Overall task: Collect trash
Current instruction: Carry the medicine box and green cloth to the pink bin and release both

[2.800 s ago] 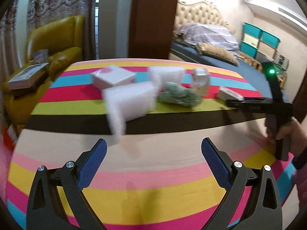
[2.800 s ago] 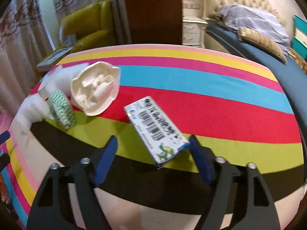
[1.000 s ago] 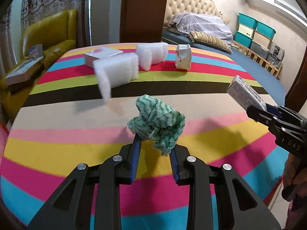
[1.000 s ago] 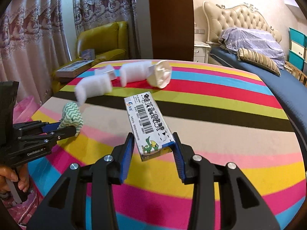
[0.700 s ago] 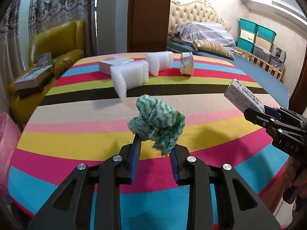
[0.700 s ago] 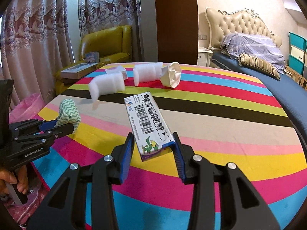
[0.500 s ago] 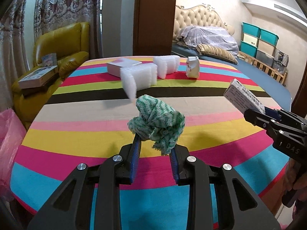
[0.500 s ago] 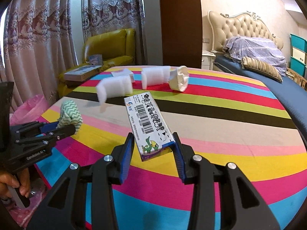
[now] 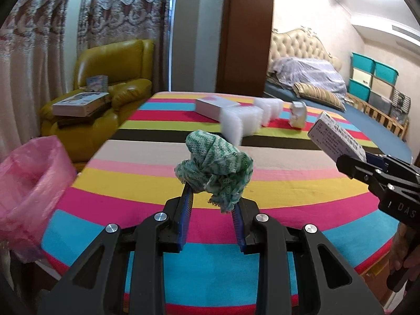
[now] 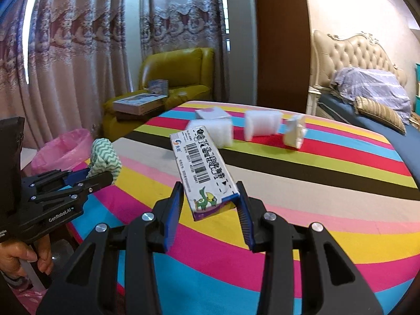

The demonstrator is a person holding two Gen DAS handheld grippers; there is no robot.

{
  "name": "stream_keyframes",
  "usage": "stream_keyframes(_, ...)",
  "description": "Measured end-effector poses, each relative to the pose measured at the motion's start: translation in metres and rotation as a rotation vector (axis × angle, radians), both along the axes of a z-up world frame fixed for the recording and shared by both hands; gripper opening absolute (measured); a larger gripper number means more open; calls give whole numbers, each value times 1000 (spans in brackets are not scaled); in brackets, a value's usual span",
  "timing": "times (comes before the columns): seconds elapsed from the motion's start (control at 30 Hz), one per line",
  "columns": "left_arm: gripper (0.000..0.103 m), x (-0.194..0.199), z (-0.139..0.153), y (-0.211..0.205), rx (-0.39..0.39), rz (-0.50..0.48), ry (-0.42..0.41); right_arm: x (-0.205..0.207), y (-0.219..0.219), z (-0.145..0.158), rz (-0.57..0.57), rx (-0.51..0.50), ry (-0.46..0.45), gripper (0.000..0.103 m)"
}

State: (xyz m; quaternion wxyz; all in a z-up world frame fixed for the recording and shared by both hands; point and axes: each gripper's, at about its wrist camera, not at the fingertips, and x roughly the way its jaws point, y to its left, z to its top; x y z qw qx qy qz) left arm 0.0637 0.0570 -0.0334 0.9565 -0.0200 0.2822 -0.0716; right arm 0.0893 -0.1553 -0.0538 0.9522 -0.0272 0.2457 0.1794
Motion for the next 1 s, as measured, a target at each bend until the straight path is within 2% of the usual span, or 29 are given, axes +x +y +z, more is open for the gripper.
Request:
stream_keyframes(0.3,28,-31,6,59,13,117,-53,4,69,-3,170,-38,24,39)
stream_keyframes(0.7,28,-65,22,162,28,341,-73,18,162,0,380,-47,65,39)
stream_keyframes(1.0,28,-46,32,235,17,408,-10,48,246,17,509,-24,106,39)
